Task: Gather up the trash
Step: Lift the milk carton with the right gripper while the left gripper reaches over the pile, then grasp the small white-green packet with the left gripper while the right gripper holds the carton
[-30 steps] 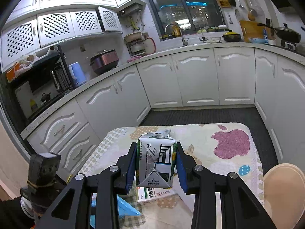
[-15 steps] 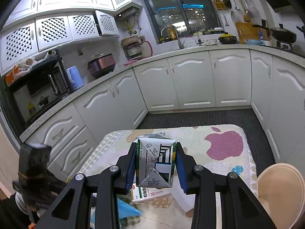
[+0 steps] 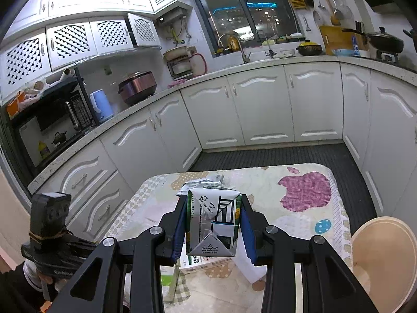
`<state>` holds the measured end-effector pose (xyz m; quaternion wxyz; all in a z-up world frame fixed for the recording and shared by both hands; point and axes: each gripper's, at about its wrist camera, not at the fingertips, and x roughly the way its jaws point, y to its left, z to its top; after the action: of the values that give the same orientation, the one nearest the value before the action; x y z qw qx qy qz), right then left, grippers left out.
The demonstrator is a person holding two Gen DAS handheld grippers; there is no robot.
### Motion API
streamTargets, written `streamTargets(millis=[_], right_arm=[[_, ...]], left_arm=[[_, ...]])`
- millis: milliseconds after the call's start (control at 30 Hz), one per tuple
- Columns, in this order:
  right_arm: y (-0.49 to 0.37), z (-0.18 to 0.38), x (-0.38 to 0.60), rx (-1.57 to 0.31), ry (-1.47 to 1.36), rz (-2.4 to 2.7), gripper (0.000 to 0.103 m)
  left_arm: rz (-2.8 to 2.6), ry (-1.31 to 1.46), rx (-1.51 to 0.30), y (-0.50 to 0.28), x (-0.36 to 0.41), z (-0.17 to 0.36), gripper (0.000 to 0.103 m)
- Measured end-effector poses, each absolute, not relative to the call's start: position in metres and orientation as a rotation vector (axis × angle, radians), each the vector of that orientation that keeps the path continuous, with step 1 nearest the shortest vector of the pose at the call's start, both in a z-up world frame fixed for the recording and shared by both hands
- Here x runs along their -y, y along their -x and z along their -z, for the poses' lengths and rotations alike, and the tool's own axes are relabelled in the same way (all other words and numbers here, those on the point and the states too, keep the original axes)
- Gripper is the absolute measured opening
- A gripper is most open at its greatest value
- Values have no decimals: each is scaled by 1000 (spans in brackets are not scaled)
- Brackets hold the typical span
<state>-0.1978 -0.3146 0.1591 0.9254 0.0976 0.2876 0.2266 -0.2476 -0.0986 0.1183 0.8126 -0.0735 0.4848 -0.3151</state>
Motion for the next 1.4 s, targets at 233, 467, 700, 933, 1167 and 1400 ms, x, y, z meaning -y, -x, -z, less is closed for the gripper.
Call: streamTargets(millis=[233, 467, 700, 933, 1167, 1400], right_arm=[[199, -158, 314, -592, -196, -469, 36], [201, -156, 322, -595, -211, -462, 36], [201, -151, 322, -602, -213, -472, 36], [203, -147, 328, -605, -219, -466, 36], [201, -142, 331, -611, -237, -464, 36], [205, -144, 334, -605, -229, -460, 36]], left_arm=[[641, 161, -1062, 244, 101, -98, 34], [491, 74, -1100, 244, 112, -65, 46], [416, 112, -1122, 235, 116, -43, 54], [381, 152, -1095, 228, 99, -54, 56], [409, 120, -1125, 231, 117, -42, 64], [453, 174, -1124, 227, 124, -39, 14]])
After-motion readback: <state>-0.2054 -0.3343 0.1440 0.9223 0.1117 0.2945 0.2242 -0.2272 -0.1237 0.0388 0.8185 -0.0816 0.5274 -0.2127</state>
